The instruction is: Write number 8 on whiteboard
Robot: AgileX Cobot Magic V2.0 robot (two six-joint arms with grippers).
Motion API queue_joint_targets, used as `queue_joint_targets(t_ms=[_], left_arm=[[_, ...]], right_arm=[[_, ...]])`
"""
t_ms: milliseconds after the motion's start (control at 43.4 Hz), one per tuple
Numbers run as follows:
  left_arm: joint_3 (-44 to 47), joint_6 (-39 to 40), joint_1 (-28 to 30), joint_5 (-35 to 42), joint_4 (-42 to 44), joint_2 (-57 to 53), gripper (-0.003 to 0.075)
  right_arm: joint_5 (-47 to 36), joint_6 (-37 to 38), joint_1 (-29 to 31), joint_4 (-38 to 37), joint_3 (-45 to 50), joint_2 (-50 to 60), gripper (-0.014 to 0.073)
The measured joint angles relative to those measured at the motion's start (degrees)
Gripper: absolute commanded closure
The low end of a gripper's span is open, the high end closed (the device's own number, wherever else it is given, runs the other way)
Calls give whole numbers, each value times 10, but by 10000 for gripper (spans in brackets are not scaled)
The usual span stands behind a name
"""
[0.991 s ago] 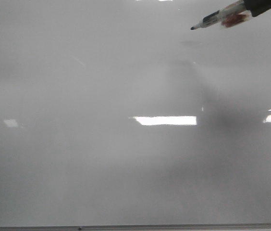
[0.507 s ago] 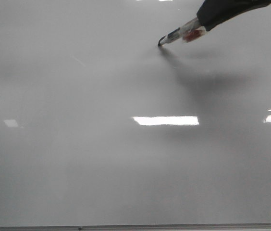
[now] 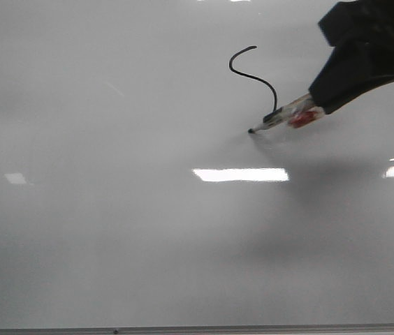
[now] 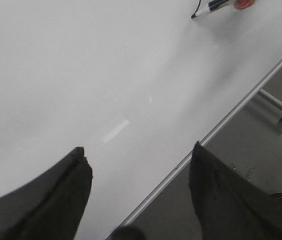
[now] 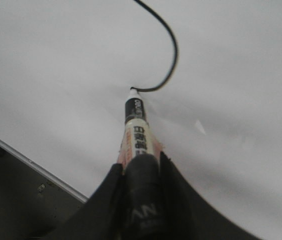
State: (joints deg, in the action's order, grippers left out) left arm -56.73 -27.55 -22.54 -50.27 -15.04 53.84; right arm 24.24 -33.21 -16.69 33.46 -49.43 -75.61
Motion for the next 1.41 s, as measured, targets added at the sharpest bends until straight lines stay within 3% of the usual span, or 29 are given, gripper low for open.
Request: queue_joint_targets(t_ms=[184, 553, 876, 1037, 1222, 1406], left_arm=[[0, 0, 0, 0, 0, 0, 304], [0, 0, 0, 0, 0, 0, 304], [0, -3, 0, -6, -3, 0, 303], [0, -78, -5, -22, -51, 3, 303], [0, -204, -53, -32, -144, 45, 298], [-14, -277, -125, -30, -188, 109, 299]], right_arm=[[-6, 0, -10, 1, -45, -13, 691], [34, 0, 51, 3, -117, -6, 691], [66, -3, 45, -15, -145, 22, 691], [187, -67, 7, -16, -146, 91, 691], [328, -168, -50, -12, -135, 147, 691], [378, -214, -86, 17, -128, 152, 691]])
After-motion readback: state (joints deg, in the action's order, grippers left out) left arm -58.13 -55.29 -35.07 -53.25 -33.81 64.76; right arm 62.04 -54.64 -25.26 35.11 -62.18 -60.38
